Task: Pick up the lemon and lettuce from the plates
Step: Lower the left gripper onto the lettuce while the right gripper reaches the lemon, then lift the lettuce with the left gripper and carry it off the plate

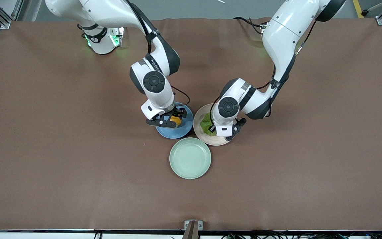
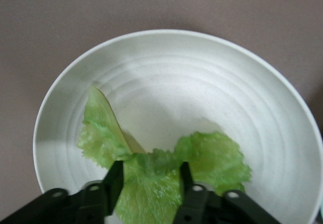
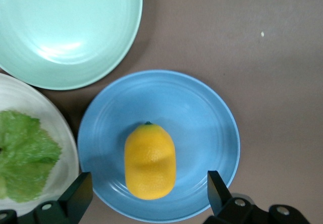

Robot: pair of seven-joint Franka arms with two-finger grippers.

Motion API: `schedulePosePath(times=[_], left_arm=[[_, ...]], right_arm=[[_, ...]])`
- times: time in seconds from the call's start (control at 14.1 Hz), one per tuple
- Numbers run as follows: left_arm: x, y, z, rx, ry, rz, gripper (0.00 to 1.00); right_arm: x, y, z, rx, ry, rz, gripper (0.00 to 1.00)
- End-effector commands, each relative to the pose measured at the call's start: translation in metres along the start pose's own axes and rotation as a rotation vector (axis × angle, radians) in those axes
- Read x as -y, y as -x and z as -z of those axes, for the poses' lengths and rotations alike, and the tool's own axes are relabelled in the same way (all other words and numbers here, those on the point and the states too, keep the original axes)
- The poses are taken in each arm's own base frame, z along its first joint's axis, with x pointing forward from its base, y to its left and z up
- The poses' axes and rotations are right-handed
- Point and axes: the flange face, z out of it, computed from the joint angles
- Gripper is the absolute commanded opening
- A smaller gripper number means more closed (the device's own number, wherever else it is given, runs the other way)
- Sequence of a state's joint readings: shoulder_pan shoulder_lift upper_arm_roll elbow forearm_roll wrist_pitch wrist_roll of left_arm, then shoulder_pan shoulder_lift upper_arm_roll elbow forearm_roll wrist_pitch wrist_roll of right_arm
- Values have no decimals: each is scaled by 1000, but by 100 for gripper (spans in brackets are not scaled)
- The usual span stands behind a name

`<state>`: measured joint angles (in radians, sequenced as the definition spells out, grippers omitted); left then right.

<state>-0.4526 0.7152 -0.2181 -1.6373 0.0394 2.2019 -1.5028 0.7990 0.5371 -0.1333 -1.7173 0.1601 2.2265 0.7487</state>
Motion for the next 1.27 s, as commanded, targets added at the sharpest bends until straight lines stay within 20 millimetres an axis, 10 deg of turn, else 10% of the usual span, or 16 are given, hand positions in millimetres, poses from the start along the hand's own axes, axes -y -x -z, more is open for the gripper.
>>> schedulePosePath(times=[0.0,0.21,0.57,0.71,0.99,1.2], left_arm=[[-2,-3,-2,-15,-5,14,30],[-4,-8,16,-18,15,24,1],[11,-69,127,-54,103,93,1],[29,-100,155,-60,87,97,1],[96,-216,134,-72,-63,88,1],[125,-272,102,-67,-65,117,1]], right_arm=[[-4,3,-25,15,10,-26,100],[4,9,-53,34,-17,-51,100],[15,26,-73,29,-22,-32,99],[13,29,-76,38,-11,-28,59],[9,24,-69,39,-12,-24,22],[-4,13,3,62,-21,-35,20]])
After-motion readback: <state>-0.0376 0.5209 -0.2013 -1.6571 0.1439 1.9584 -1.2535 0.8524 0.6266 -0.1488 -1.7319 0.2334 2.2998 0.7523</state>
